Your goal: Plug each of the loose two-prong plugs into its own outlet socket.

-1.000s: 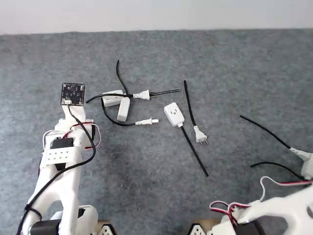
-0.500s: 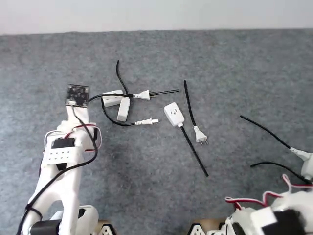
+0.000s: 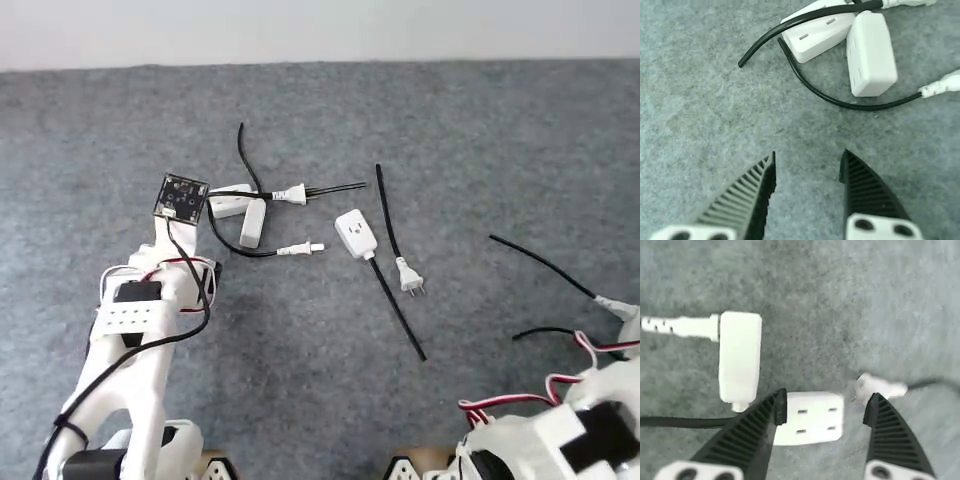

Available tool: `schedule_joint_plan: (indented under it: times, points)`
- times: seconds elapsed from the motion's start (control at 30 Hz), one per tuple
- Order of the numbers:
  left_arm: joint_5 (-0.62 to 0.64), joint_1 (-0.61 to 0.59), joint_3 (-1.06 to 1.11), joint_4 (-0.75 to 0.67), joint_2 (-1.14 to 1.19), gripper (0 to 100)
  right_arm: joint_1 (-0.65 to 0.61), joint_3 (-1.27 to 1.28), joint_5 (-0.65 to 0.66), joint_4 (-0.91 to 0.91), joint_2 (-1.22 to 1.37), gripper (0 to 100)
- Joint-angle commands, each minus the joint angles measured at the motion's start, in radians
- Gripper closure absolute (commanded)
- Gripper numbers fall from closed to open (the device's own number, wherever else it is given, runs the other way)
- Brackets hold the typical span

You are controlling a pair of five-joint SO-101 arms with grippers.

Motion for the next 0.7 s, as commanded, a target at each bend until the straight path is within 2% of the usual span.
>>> schedule_joint_plan:
  times: [0.0,0.07,0.27,0.37,0.5,0.67]
  points:
    - [-0.008,0.009,-0.004,0.006,-0.026,80,0.008,-0.063,0.049,-0.022,-0.001,74.2]
    - [-0.008,0.009,-0.004,0.003,-0.025,80,0.008,-0.064,0.029,0.005,-0.005,74.2]
    - [0.003,0.003,-0.002,-0.041,-0.020,80,-0.114,-0.095,-0.281,0.239,-0.105,74.2]
    - [0.066,0.000,-0.004,-0.049,-0.020,80,-0.213,-0.098,-0.405,0.364,-0.196,74.2]
    - [0.146,-0.018,-0.002,-0.094,-0.018,80,-0.363,-0.091,-0.483,0.495,-0.335,74.3]
    - [0.269,-0.058,-0.007,-0.132,-0.018,80,-0.619,-0.089,-0.496,0.616,-0.469,74.5]
